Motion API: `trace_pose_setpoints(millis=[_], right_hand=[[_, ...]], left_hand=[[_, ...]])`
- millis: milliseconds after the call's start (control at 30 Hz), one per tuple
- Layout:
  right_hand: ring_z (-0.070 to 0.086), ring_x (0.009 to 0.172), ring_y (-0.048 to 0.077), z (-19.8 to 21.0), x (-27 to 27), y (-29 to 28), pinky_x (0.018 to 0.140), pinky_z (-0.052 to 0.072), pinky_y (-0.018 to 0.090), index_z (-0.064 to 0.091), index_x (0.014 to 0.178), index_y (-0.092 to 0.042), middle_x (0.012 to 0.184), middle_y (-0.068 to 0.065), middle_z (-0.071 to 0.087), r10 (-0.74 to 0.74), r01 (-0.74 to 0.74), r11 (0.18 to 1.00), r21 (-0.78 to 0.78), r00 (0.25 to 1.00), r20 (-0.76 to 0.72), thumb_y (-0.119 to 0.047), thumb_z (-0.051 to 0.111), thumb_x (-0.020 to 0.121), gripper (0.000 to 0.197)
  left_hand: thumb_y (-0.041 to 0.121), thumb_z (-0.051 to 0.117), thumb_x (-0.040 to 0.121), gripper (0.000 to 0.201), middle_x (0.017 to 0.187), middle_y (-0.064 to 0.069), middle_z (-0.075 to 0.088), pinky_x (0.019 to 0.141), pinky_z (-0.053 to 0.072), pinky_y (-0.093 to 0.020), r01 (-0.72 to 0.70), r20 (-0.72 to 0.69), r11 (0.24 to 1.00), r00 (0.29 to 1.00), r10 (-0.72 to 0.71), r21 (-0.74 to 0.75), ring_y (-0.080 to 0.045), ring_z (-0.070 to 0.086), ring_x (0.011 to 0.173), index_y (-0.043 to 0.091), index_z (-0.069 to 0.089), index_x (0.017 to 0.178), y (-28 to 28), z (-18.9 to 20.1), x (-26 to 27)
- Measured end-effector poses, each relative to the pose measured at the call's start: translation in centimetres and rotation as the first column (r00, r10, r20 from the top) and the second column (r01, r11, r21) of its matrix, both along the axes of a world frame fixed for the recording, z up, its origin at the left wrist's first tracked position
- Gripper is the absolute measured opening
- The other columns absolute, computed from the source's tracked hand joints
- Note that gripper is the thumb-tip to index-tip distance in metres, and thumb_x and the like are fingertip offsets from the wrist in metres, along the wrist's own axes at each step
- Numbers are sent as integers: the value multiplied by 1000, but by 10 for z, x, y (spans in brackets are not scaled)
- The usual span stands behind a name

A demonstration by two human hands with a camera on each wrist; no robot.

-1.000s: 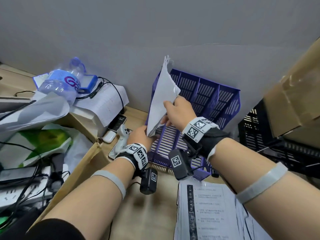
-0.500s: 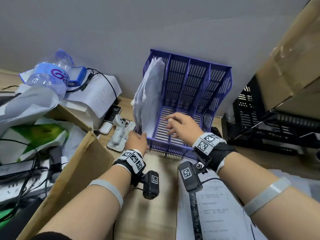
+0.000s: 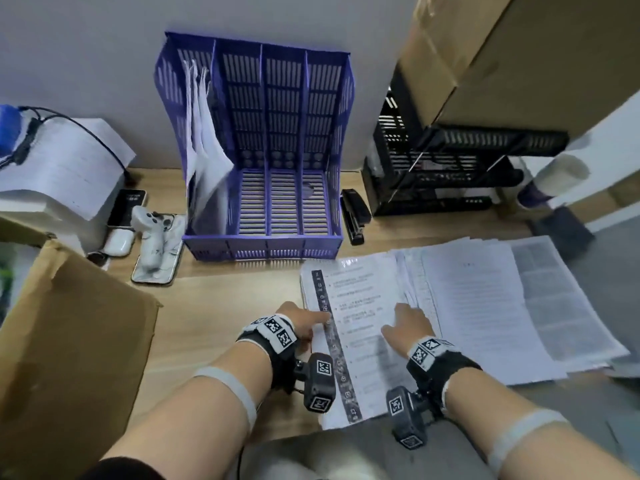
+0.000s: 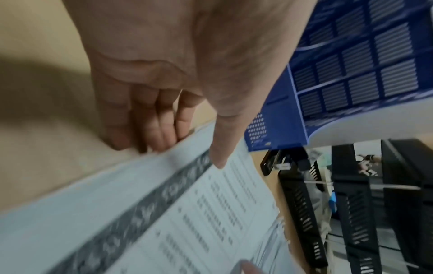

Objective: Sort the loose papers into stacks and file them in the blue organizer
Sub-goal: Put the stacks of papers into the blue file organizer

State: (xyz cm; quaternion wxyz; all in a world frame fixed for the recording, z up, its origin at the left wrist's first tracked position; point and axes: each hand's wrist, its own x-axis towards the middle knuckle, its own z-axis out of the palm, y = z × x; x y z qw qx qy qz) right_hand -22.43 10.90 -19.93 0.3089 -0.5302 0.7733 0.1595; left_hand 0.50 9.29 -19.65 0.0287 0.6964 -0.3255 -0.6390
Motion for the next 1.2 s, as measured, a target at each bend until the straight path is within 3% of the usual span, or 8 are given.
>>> trace_pose_setpoints(millis=[100, 200, 467, 700, 767, 900, 1067, 1200], right_hand=[[55, 91, 27, 1, 6, 7, 71, 43, 30, 50, 101, -12, 109, 12, 55, -3, 7, 999, -40, 994, 106, -33, 50, 80, 30], [57, 111, 24, 7, 7, 12, 88, 44, 27, 46, 130, -14, 127, 5, 53, -133, 153, 987, -48, 951, 280, -28, 56, 82, 51], [58, 114, 26, 63, 30, -12, 102, 46, 43, 51, 122, -18, 120, 3, 63, -296, 586, 798, -142, 586, 754, -4, 64, 77, 49], [63, 98, 30, 105, 70, -42, 92, 49, 47, 65, 100, -13, 99, 10, 70, -279, 727, 672, -142, 426, 861, -17, 64, 67, 33], [59, 102, 29, 96, 76, -35, 89, 48, 44, 63, 111, -13, 105, 10, 67, -296, 688, 719, -101, 434, 851, -10, 63, 74, 37], [59, 99, 30, 73, 75, -30, 81, 46, 36, 53, 119, -9, 112, 10, 60, -341, 581, 781, -230, 704, 623, -30, 69, 70, 56], [64, 94, 21, 99, 95, -29, 69, 56, 36, 38, 131, -13, 112, 5, 60, -342, 476, 879, 34, 578, 741, -51, 86, 53, 99], [60, 114, 16, 141, 143, -33, 92, 56, 43, 32, 136, -33, 126, -6, 59, 82, 160, 955, -250, 668, 740, -72, 79, 50, 106]], left_hand=[[28, 73, 86, 30, 100, -9, 71, 66, 49, -27, 72, 2, 990, 997, -72, -122, -22, 62, 76, 5, 66, 103, 4, -7, -8], [19, 67, 89, 34, 120, -12, 69, 84, 48, -30, 125, -4, 961, 991, -130, -246, -25, 61, 93, 9, 65, 121, 7, -8, -3], [11, 72, 77, 46, 117, -14, 73, 101, 50, -53, -313, -459, 826, 885, 75, -469, -36, 67, 112, 7, 64, 122, 3, 44, 42], [4, 74, 78, 47, 122, -10, 71, 101, 52, -46, -341, -442, 672, 897, 23, -657, -28, 67, 115, 16, 66, 122, -22, 89, 65], [9, 77, 78, 38, 119, -5, 72, 103, 50, -48, -308, -369, 677, 928, 58, -669, -24, 68, 112, 22, 70, 114, -14, 79, 64], [13, 63, 94, 35, 123, -8, 66, 103, 47, -36, -183, -193, 696, 979, 66, -694, -18, 60, 117, 6, 61, 128, -5, 63, 63], [35, 59, 95, 28, 100, -9, 76, 90, 55, -40, -51, -29, 659, 999, 43, -750, -20, 69, 100, 11, 73, 98, -20, 67, 63], [39, 55, 85, 18, 86, -1, 73, 81, 58, -43, 35, -16, 552, 996, -86, -833, -15, 66, 84, 29, 68, 88, -28, 95, 47]])
